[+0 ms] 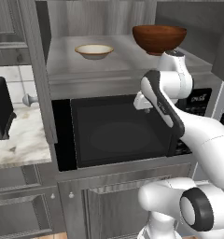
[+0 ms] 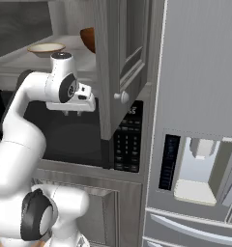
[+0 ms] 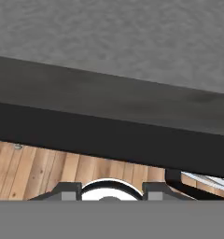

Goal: Take the smaller bowl and place it next to the appetizer plate on the dining counter , and place the larger bowl next to the plate with cooked food.

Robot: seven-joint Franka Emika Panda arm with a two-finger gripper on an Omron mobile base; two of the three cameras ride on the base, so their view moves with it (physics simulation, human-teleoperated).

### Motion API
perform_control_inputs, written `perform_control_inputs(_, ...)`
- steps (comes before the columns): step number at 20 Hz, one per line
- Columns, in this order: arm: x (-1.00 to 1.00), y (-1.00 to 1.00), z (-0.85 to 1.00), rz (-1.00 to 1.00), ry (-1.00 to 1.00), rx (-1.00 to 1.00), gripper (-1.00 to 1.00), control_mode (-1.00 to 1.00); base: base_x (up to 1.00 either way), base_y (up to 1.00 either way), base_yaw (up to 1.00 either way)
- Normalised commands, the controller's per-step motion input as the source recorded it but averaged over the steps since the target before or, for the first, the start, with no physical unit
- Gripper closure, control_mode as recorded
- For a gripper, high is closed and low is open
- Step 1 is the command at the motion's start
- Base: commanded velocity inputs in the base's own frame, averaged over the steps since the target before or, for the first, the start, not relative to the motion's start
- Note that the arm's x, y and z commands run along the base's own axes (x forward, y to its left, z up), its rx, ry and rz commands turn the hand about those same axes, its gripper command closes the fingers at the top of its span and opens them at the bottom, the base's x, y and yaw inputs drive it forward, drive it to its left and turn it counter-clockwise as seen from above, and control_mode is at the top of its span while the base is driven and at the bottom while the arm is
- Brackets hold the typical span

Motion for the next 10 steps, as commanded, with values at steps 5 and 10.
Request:
perform_control_inputs(5, -0.26, 0.16, 0.00, 0.00, -0.08, -0.01, -1.00, -1.00, 0.00, 0.00, 0.00)
perform_control_inputs(10, -0.47, 0.46, 0.20, 0.01, -0.33, -0.11, -1.00, -1.00, 0.00, 0.00, 0.00)
